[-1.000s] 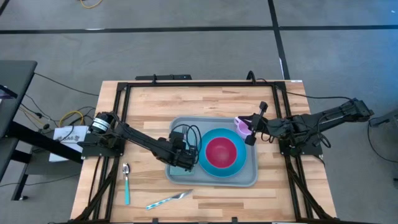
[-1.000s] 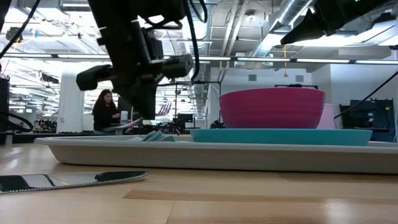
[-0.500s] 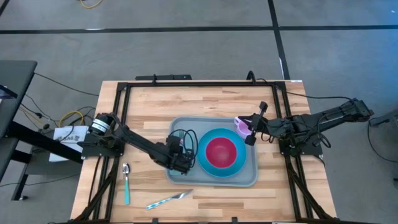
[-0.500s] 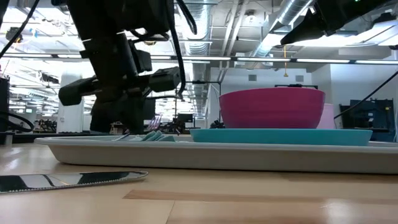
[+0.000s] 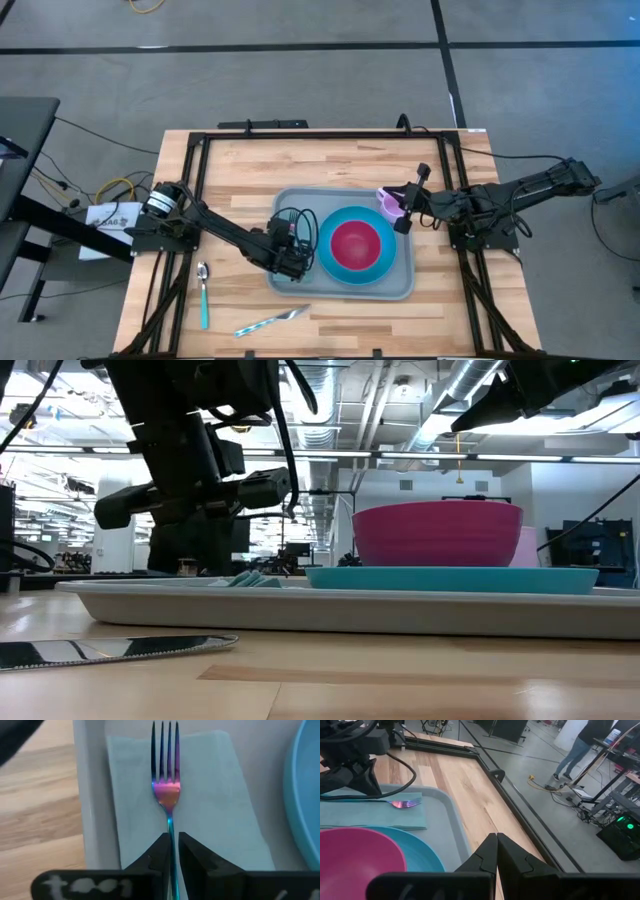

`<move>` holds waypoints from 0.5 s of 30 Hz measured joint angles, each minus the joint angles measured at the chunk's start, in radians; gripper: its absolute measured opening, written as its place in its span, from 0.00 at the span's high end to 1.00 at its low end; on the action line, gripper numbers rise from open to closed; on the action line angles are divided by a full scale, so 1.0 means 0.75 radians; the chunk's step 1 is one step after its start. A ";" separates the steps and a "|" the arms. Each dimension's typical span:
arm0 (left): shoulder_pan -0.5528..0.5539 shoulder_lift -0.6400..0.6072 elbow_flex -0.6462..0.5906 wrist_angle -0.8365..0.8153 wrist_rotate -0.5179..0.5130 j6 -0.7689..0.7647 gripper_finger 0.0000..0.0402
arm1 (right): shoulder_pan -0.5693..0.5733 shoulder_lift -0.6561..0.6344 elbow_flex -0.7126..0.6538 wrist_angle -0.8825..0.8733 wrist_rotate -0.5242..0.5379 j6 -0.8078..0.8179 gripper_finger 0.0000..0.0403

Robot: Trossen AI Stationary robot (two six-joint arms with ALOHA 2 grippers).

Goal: Set up tray
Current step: Put the blue fork on top of the blue napkin on the gray serving tray

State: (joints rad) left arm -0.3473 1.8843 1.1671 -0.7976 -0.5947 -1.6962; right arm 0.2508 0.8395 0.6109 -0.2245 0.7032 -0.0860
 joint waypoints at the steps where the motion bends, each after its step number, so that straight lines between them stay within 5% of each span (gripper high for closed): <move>1: 0.000 0.000 0.000 -0.003 0.006 0.000 0.93 | 0.000 0.000 0.000 0.000 0.000 0.000 1.00; 15: 0.000 0.000 0.000 -0.007 -0.018 0.016 0.93 | 0.000 0.000 0.000 0.000 0.000 0.000 1.00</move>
State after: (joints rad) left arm -0.3473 1.8843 1.1667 -0.8029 -0.6079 -1.6844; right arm 0.2508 0.8394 0.6109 -0.2245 0.7029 -0.0860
